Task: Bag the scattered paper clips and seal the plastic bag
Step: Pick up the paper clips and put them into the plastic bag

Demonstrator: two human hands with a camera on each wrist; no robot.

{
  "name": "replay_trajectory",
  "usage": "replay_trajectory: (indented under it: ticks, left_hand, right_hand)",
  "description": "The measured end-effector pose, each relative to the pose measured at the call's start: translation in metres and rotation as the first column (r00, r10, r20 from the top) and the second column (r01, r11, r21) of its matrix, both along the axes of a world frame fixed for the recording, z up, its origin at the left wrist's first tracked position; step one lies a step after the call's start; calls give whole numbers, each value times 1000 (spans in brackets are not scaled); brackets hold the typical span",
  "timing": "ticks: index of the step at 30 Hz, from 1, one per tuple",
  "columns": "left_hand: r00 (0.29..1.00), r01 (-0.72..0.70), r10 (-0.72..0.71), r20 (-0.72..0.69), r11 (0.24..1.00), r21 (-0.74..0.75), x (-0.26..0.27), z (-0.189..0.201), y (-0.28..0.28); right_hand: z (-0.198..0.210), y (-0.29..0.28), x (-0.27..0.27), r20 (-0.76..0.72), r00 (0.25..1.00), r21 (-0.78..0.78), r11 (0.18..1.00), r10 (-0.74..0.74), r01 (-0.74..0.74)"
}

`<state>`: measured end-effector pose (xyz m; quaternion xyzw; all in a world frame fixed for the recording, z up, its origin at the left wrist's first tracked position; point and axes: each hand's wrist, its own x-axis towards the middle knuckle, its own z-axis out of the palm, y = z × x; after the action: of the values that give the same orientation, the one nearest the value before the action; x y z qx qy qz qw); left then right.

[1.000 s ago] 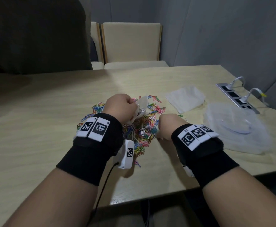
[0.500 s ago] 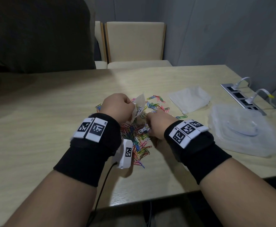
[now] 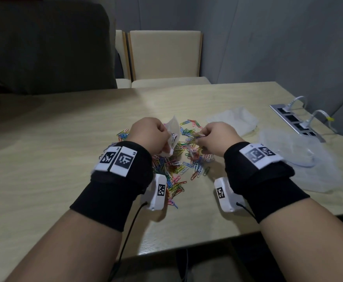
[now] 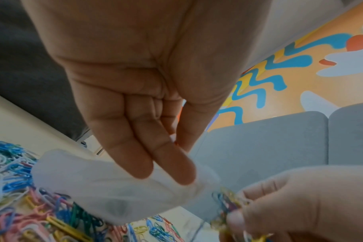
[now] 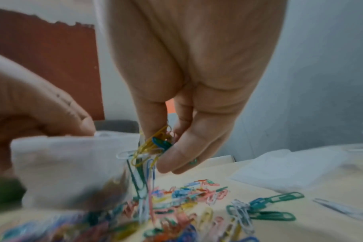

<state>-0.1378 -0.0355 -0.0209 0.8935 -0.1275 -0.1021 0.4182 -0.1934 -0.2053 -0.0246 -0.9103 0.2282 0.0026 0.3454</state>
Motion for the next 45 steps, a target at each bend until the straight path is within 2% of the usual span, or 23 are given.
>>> replay_trajectory:
  ticks: [2,3,5,7,10,13,16,19,22,24,28,30,31,33,37,42,45]
  left_hand:
    - [1000,6,-6,0,1000,-1,-1,1,-2]
    - [1000,10,-10,-1,1000,5,-1,1,-3]
    - [1000,15,-15,6,1000,20,-3,1,-5]
    - [999,21,-21,30,999,26,-5,1,-8]
    - [995,46,-52,90,996,77,-9,3,-12]
    - [991,62,-74,114,992,109,-12,5,-15]
    - [993,52,-61,100,994,91,-12,3,-15]
    - [995,46,-52,89,996,72,-13,2,-17]
    - [994,44,-50,101,997,64,-14,2,-17]
    - [994,44,-48,103,998,49,-14,1,-16]
    - [997,27,-26,66,1000,-13,-8,-3,-9]
    - [999,7,-5,42,999,-50,-6,-5,-4]
    - [999,-3,5,36,998,-58,-5,-6,-2]
    - [999,-21,23,32,997,-76,-4,-8,2]
    - [999,-40,42,19,995,-91,-2,-9,7]
    - [996,-85,87,14,990,-116,2,-12,13]
    - [994,-101,105,22,987,-125,3,-11,15]
  right_hand:
    - [5,-1,-1,53,995,283,957,-85,66]
    - [10,0,-2,74,989,414,906,-126,84]
    - [18,4,-3,116,974,659,748,-195,71]
    - [24,10,-5,133,963,809,588,-233,31]
    - [27,18,-8,80,969,888,459,-235,37]
    - [28,24,-9,24,969,890,446,-245,91]
    - [30,25,-7,-22,966,861,486,-257,149]
    - [33,27,-4,-80,971,856,483,-227,183]
    - [33,28,-3,-90,975,833,521,-202,185]
    - [32,29,-1,-73,981,791,589,-178,166]
    - [34,28,-2,102,990,561,828,-102,27]
    - [28,19,-1,116,992,205,978,-51,26]
    - [23,14,-1,66,998,16,1000,-18,17]
    - [13,10,-3,-99,995,-195,980,13,-32]
    - [-11,13,0,-360,918,-232,937,165,-260]
    - [-21,35,3,-437,860,-385,809,264,-444]
    - [-23,43,6,-427,866,-410,798,260,-442]
